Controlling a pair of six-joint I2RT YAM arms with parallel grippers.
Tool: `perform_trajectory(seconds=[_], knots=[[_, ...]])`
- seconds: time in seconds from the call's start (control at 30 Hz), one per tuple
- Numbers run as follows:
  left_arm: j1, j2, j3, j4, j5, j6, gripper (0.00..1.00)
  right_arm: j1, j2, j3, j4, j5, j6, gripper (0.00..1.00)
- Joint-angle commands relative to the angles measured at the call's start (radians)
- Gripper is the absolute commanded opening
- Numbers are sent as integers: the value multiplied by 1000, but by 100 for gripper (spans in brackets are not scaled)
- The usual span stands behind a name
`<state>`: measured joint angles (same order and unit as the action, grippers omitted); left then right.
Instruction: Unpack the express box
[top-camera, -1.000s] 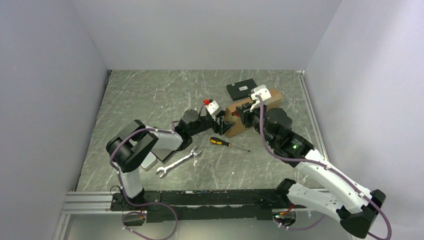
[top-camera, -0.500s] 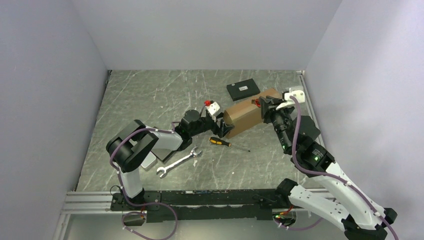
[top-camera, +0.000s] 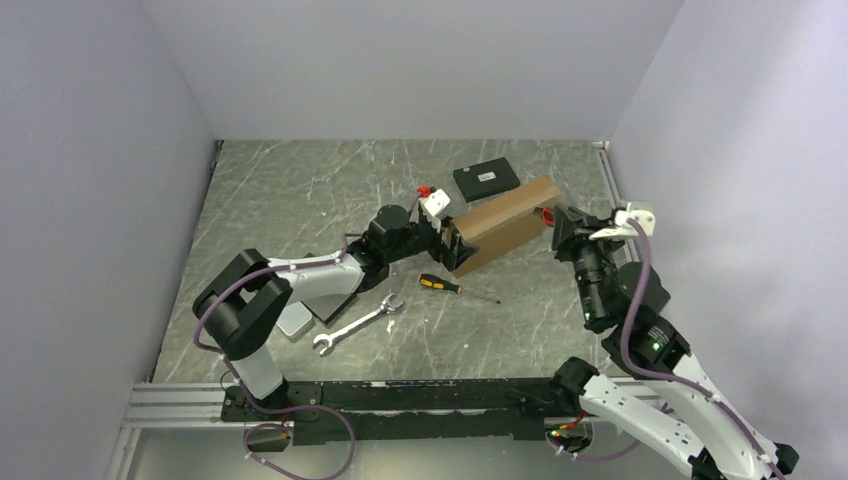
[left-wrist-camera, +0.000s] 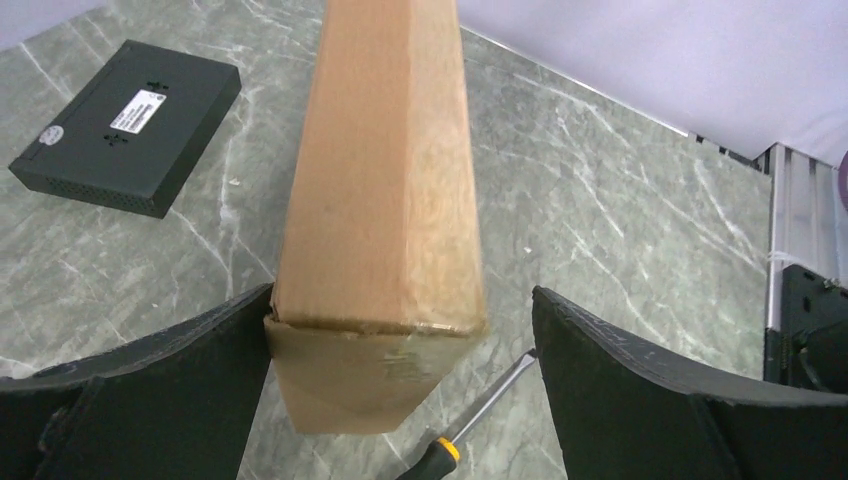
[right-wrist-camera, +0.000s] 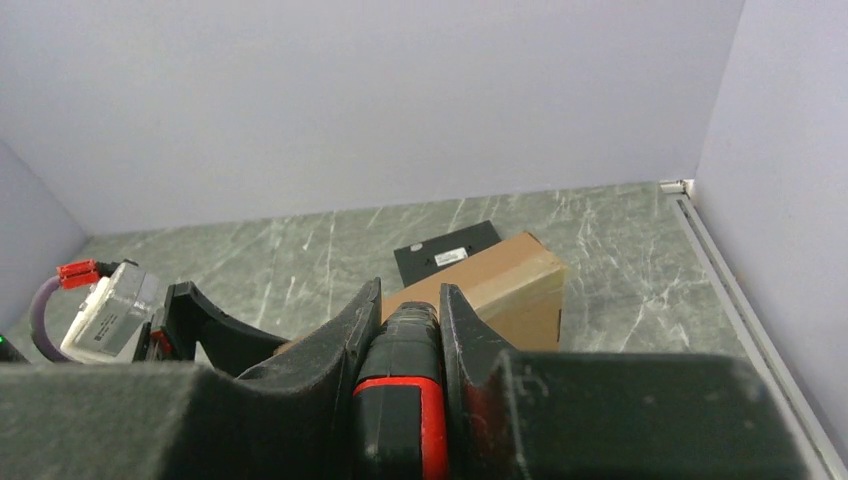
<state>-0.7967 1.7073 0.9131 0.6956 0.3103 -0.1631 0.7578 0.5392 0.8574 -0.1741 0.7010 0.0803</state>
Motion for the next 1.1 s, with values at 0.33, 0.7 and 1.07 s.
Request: perform_trajectory(seconds=[0.33,0.7,1.07], knots=[[-52,-167,475,-941,-216,-137,86,0,-271,-18,-30,126,67,0],[-61,270,1145,-1308,-178,-65,93,1,-391,-28,-44,111,61,0],[-108,503,1399,-1241,-170,50,99,2,-440,-20,-66,43,49,0]])
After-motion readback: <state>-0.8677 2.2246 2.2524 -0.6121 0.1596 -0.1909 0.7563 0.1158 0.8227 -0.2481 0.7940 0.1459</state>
